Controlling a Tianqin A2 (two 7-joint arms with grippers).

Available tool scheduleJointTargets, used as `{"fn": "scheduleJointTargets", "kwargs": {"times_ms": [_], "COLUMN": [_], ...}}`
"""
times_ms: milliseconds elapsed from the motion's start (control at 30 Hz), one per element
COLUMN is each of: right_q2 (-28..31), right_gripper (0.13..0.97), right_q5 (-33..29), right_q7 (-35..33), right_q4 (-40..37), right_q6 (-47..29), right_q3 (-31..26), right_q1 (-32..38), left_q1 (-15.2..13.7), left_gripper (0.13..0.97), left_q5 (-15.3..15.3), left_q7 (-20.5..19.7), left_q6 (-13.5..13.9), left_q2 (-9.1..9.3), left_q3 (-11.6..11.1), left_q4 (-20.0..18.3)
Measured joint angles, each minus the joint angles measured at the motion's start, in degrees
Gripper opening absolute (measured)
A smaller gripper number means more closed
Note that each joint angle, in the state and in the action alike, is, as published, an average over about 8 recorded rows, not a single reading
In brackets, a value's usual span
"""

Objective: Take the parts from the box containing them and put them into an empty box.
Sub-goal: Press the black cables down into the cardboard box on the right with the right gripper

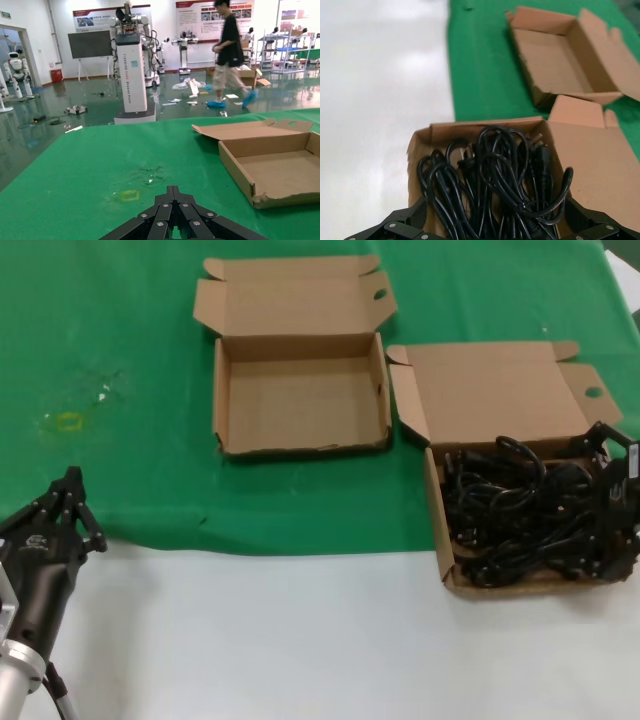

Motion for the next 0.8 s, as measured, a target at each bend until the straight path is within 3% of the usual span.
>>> {"fn": "scheduleJointTargets", "kwargs": {"times_ms": [333, 800], "right_q2": [-5.3, -13.3], "right_gripper": [0.966, 0.966], "right_q5": [-7.3, -11.1], "right_q7": [-11.1, -26.5], "right_q4": [-7.3, -17.0], "right_q6": [-10.5, -14.3], "right_q3": [-5.1, -9.2], "right_q1": [12.6, 19.2], "left_q1": [0.0, 0.0], "left_gripper": [0.144, 0.144], "left_q5": [0.0, 0.0], "left_q7": [0.0, 0.0], "left_q6": [0.0, 0.0], "left_q2": [0.00, 0.00], "left_q3": [0.0, 0.0], "left_q4": [0.0, 0.0]}}
